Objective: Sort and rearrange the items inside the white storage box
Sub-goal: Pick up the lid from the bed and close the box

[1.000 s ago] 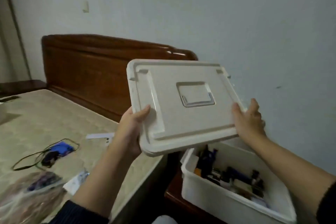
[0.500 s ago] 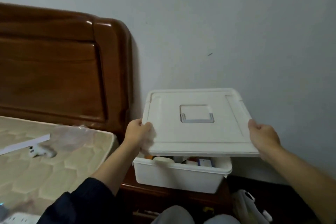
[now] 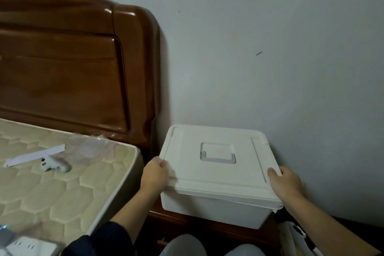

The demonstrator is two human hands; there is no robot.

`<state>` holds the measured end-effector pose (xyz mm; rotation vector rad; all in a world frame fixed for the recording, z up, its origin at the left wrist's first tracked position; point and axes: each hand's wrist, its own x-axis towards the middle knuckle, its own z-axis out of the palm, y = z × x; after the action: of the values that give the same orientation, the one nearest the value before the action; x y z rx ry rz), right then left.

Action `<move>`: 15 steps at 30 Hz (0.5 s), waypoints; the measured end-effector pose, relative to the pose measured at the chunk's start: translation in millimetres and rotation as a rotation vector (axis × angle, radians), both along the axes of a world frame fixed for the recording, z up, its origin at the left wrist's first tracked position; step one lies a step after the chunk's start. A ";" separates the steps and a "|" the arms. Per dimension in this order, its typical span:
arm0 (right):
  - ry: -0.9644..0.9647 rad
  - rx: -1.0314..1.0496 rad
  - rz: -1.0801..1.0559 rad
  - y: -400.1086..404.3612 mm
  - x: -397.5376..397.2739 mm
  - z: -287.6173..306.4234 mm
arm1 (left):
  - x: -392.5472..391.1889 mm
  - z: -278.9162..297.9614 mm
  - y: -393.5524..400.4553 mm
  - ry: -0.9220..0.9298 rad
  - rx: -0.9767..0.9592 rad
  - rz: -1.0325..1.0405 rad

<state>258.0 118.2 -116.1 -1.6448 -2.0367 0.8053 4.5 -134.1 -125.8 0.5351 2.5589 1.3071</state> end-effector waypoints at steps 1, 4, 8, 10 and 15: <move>0.027 -0.020 0.001 -0.2 0.9 -4.7 | 1.7 -2.1 0.0 -0.007 0.004 -0.001; 0.061 -0.054 0.019 -3.5 5.5 -17.9 | 3.7 -3.9 2.5 -0.004 0.000 0.004; -0.041 -0.004 0.043 -3.2 5.3 -24.3 | -2.0 -6.6 7.5 0.028 -0.078 -0.007; -0.101 0.013 0.052 -1.9 3.0 -23.4 | -5.6 -7.7 9.5 0.015 -0.085 -0.017; -0.210 0.025 0.091 6.0 -0.9 -25.5 | -11.3 -8.3 18.3 0.032 -0.204 -0.011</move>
<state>257.1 124.2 -141.6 -1.6960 -2.2693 0.6575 -6.8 -115.8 -134.0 0.5322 2.6707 1.0262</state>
